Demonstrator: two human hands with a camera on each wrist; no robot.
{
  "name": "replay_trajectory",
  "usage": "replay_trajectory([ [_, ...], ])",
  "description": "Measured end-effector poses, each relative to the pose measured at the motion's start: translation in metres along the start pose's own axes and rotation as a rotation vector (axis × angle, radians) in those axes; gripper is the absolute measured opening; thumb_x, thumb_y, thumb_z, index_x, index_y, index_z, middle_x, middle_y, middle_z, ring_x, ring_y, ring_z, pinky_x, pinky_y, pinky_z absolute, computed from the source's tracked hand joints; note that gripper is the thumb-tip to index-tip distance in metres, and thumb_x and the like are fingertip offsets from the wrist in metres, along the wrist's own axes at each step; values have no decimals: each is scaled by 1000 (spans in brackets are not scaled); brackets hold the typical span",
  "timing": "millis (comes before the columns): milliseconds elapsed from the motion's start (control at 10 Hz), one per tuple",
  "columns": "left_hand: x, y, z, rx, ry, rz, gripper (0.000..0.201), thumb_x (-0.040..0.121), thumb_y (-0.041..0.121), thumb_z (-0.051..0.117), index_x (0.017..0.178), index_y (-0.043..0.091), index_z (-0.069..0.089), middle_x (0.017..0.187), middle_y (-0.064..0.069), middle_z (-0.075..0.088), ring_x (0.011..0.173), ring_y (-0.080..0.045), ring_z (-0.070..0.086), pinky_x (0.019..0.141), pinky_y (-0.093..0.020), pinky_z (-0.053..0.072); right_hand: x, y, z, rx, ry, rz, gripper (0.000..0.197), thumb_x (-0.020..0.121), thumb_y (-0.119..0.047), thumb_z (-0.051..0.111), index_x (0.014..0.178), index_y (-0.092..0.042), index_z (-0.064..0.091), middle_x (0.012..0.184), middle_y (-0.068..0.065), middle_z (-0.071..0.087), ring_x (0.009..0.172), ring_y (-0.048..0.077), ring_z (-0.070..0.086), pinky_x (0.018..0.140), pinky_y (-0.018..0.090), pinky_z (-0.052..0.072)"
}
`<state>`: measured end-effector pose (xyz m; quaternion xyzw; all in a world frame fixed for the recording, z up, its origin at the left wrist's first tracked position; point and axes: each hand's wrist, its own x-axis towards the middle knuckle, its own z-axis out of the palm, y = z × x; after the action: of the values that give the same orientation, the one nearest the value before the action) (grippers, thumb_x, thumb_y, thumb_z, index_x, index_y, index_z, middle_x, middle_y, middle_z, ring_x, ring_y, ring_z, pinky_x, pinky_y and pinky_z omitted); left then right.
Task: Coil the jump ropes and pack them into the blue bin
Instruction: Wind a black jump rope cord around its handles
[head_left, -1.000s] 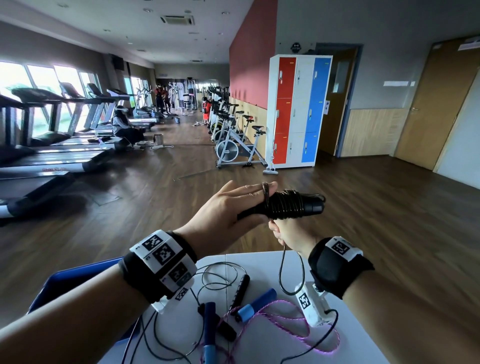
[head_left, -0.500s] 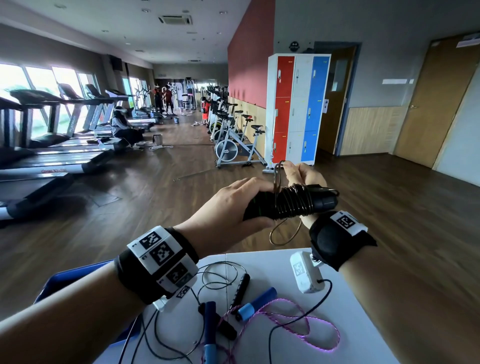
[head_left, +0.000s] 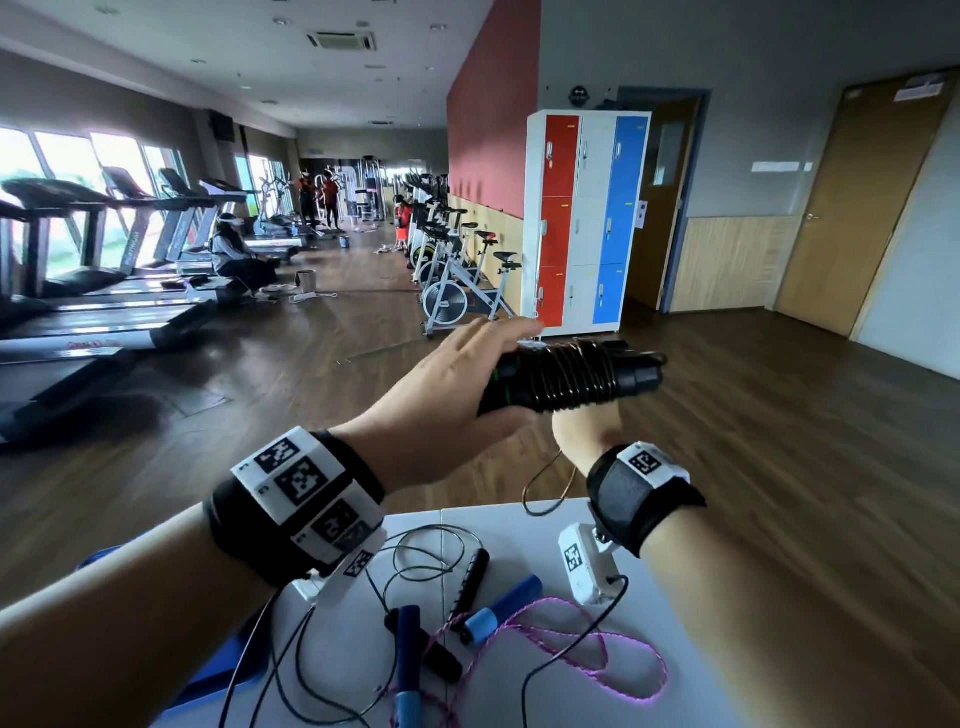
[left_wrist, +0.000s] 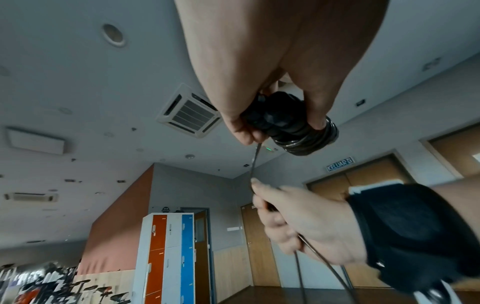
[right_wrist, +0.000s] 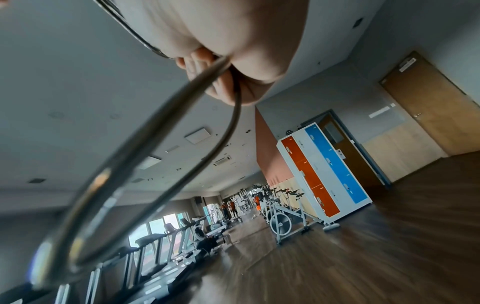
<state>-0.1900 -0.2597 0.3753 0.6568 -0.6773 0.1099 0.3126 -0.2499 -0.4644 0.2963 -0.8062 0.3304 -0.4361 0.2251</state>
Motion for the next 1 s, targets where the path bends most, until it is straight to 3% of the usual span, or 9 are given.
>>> replay_trajectory([
  [100,0,-6,-1,17,-26,-29,65,88,28,72,146,24,42,123,11,47,114,-2,43,94,-15,31,-31,13,1,63,-151,89,32,102,-27,43,107,-2,61,109,22,65,105,33,60,83,37,39],
  [200,2,-18,2,42,4,-29,61,89,27,72,144,22,47,120,11,46,112,-6,43,93,-17,31,-55,7,0,124,-206,37,39,97,-49,36,87,-16,55,83,6,62,80,25,59,74,36,42],
  [300,5,-44,6,124,12,-66,59,90,28,72,144,21,50,122,4,53,116,-17,46,98,-26,35,-87,-8,-14,179,-283,-103,43,99,-52,34,69,-25,47,54,-10,48,52,5,47,59,26,39],
  [400,2,-60,13,179,-23,-59,60,90,31,69,146,21,49,130,-3,54,120,-21,46,103,-29,37,-101,-18,-27,104,-367,-208,40,105,-37,41,70,-20,49,52,-9,44,52,7,49,55,21,33],
  [500,0,-73,23,204,-32,-66,58,91,38,67,144,21,51,136,-6,51,123,-27,47,107,-43,43,-105,-35,-48,6,-500,-272,31,105,-27,45,75,-21,48,61,-3,49,59,13,48,59,28,35],
  [700,-10,-81,30,271,-65,58,63,94,42,60,151,23,43,127,-6,57,118,-33,51,101,-51,48,-72,-69,-108,-258,-643,-510,18,98,-30,49,82,-22,53,76,-1,59,69,22,54,65,41,44],
  [800,-11,-77,29,287,-69,106,60,95,45,55,151,25,44,126,-6,57,115,-33,52,99,-50,49,-49,-89,-131,-468,-709,-650,16,99,-32,52,94,-18,60,80,-3,60,72,21,54,65,37,40],
  [900,-10,-65,29,312,-106,232,48,95,41,56,140,31,48,125,-7,57,104,-32,52,96,-47,49,-11,-114,-147,-724,-731,-958,15,101,-39,52,102,-26,59,87,-7,61,78,19,56,64,34,42],
  [1000,-12,-56,29,301,-124,290,52,96,35,60,146,32,47,128,-5,55,104,-27,49,100,-35,43,12,-119,-150,-780,-675,-1133,21,100,-45,48,101,-27,60,90,-9,63,78,17,58,63,33,46],
])
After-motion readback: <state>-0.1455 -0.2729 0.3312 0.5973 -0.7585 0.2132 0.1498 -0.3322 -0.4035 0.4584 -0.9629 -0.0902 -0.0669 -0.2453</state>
